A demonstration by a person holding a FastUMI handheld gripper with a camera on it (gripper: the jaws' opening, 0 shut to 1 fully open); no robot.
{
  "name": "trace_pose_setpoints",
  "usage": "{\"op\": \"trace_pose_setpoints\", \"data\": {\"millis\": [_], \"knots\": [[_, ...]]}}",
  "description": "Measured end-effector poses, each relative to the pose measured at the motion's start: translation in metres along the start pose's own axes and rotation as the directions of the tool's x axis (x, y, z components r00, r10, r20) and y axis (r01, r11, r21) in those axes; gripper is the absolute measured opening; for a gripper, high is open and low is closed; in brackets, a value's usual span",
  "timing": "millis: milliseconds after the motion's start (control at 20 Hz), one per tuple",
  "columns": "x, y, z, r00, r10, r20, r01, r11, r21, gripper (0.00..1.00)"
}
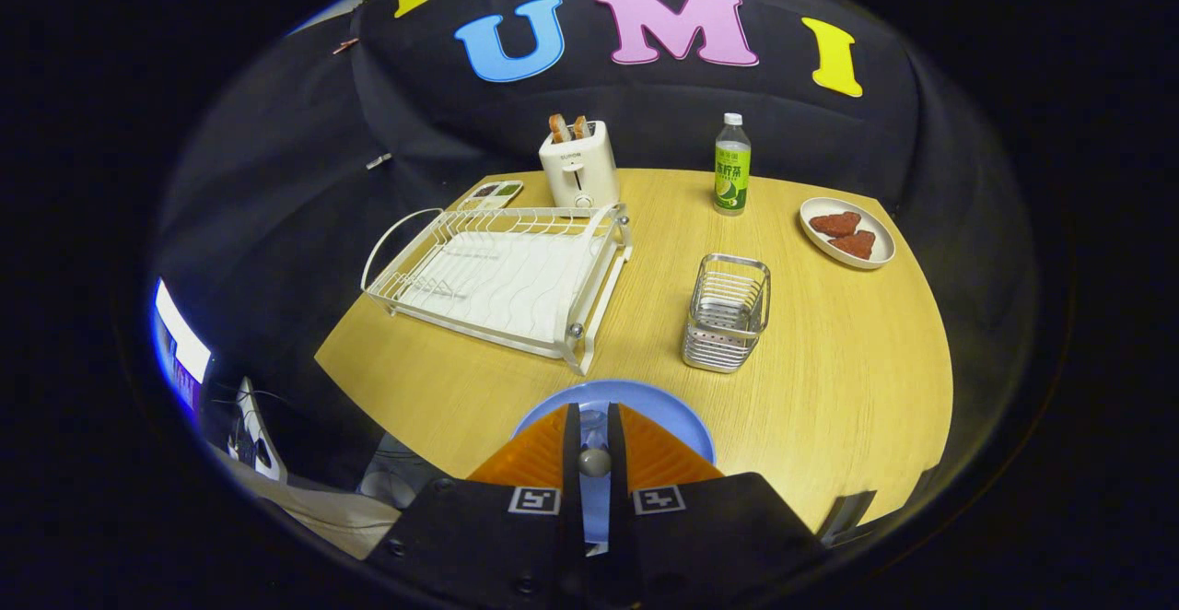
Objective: Take the plate from the dish rack, then take the spoon from the basket and place it into the plate.
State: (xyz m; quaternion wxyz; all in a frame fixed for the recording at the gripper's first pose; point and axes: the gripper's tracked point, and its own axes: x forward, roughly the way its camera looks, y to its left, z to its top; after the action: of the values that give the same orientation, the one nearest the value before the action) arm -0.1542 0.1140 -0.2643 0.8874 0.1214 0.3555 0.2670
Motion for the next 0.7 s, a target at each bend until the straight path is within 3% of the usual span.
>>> {"op": "trace_pose_setpoints", "data": {"millis": [350, 700], "knots": [[0.001, 0.001, -0.034, 0.998, 0.055, -0.035, -0.056, 0.998, -0.009, 0.14], [0.010, -0.002, -0.089, 0.982, 0.094, -0.162, -0.095, 0.995, -0.002, 0.14]]}}
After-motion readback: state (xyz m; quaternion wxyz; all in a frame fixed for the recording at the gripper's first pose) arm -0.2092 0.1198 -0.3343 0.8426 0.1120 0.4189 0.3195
